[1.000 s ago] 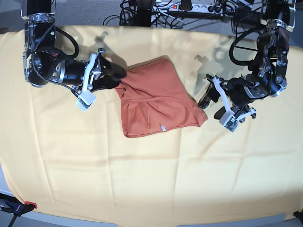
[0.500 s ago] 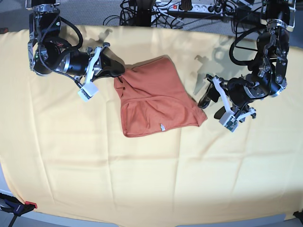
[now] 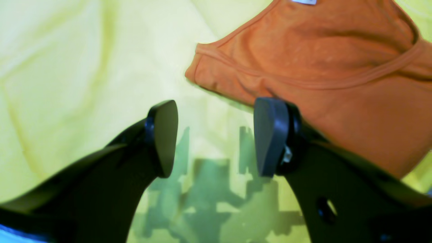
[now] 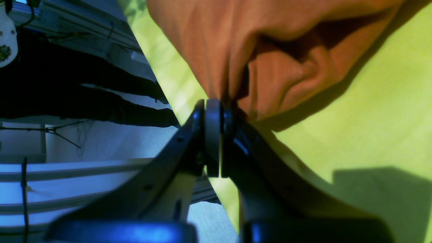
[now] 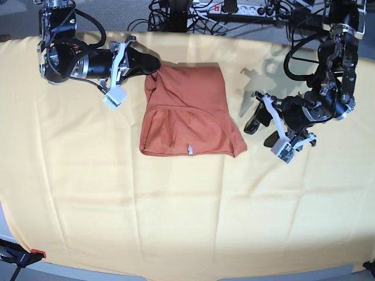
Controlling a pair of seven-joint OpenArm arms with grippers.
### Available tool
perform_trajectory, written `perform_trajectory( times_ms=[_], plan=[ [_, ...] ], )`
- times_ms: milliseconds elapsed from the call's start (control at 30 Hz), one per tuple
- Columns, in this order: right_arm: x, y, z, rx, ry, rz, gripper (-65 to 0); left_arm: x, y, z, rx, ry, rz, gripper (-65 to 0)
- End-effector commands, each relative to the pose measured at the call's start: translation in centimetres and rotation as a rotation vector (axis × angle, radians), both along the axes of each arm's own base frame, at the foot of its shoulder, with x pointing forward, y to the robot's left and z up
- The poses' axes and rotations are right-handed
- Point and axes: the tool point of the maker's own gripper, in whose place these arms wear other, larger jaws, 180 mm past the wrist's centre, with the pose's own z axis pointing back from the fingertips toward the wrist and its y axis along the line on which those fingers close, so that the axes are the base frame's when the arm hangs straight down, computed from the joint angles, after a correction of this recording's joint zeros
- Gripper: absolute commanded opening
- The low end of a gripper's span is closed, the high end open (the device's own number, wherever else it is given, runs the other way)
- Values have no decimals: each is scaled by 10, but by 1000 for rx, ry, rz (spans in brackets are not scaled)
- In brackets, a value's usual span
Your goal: Fold the T-shirt properly
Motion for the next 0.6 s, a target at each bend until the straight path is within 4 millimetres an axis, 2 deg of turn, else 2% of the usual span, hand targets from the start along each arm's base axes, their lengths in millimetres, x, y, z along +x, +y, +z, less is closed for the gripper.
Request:
perform_trajectory(
  times_ms=[0,33,67,167,200,233,267,333,367,567],
  plan=[
    [5,2,11,32,-33,3,-650,5,-1,13,-16,-41,-8,-281],
    [6,2,12,33,-36,2,-650,5,-1,13,-18,-37,-10,-281],
    [7,2,13,34,-39,2,-599,4,-1,12,-17,-34,-11,-281],
    [18,3,21,51,-75,-9,-361,3,-1,11,-10,-25,-13,-282],
    [25,3,25,55,-95,-12,-338,2,-2,11,-7,-27,-23,-296],
    [32,3,30,55,-117,-11,-360,0,-3,10,2,-28,-49,-343],
    [39,3,34,52,-139,-8,-437,-2,-4,9,15,-26,-75,-423],
    [52,3,44,52,-183,-10,-648,-5,-3,6,32,-11,-85,-633],
    [57,2,47,51,-199,-12,-650,-7,-3,3,37,-2,-84,-650],
    [69,-9,55,51,-230,-53,-650,-24,0,-16,51,49,-79,-650]
  ],
)
